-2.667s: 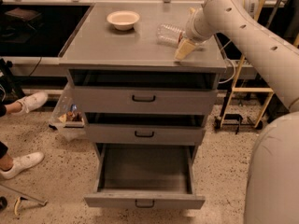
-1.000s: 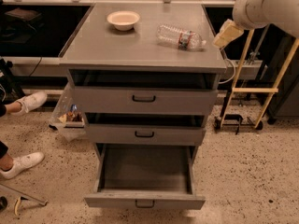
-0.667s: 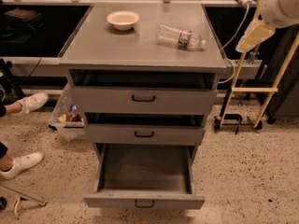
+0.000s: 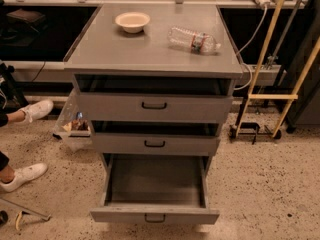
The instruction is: Pick water bottle from bottom drawer and place on counter
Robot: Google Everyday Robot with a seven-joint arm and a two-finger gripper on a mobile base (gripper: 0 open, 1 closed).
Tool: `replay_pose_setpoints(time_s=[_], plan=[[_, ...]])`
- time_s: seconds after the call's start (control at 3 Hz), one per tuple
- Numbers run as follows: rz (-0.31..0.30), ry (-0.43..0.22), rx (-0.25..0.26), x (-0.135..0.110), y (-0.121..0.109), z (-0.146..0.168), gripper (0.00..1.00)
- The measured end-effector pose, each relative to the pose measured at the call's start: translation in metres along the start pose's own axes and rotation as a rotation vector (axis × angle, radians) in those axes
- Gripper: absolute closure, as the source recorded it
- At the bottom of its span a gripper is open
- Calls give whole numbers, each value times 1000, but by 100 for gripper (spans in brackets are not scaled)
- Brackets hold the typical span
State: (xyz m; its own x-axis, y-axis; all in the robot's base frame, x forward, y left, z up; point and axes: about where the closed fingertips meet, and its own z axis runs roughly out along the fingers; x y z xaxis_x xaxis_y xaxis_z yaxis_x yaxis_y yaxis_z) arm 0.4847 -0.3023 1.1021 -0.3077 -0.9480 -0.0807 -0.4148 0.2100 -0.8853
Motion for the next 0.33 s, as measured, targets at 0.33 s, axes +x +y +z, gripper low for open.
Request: replay_pose_setpoints(time_s=[0.33], plan=[[-17, 34, 20, 3, 12, -26, 0]])
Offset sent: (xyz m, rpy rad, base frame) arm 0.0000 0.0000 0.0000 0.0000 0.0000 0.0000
